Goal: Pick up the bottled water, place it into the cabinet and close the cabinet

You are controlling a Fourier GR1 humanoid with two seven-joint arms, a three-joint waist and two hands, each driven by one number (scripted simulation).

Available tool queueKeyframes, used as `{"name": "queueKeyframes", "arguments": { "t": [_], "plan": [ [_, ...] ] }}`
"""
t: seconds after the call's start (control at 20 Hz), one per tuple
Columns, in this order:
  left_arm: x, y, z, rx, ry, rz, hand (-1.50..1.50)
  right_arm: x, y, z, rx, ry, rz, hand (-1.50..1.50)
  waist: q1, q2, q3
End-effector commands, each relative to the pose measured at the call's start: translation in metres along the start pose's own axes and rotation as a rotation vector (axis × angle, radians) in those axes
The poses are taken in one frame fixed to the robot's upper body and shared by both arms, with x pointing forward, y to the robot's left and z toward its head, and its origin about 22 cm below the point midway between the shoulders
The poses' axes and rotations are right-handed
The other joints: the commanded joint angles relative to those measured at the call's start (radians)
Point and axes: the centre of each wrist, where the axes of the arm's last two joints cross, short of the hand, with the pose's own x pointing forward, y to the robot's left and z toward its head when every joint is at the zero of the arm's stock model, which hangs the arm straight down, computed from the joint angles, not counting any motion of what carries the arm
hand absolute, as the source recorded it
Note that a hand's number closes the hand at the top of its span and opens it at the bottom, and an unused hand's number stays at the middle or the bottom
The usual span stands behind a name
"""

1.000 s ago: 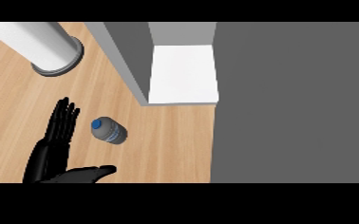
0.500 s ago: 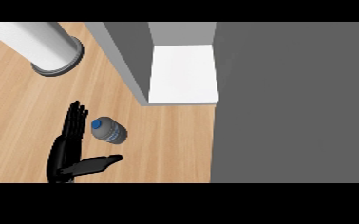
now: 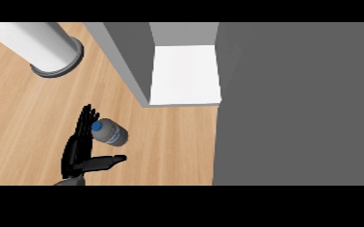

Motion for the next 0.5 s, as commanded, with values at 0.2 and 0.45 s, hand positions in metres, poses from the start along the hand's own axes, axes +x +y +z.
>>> {"name": "queueKeyframes", "arguments": {
  "t": [0.2,0.45],
  "plan": [
    [-0.033,-0.011,0.001,-0.09,0.023,0.11,-1.5,0.033,0.001,0.0,-0.024,-0.031,-0.005,-1.5,0.003,0.001,0.0],
    [-0.047,-0.026,0.003,-0.008,-0.031,0.154,1.5,0.022,0.006,-0.001,-0.017,-0.019,-0.008,-1.5,0.004,0.002,-0.001]
  ]
}}
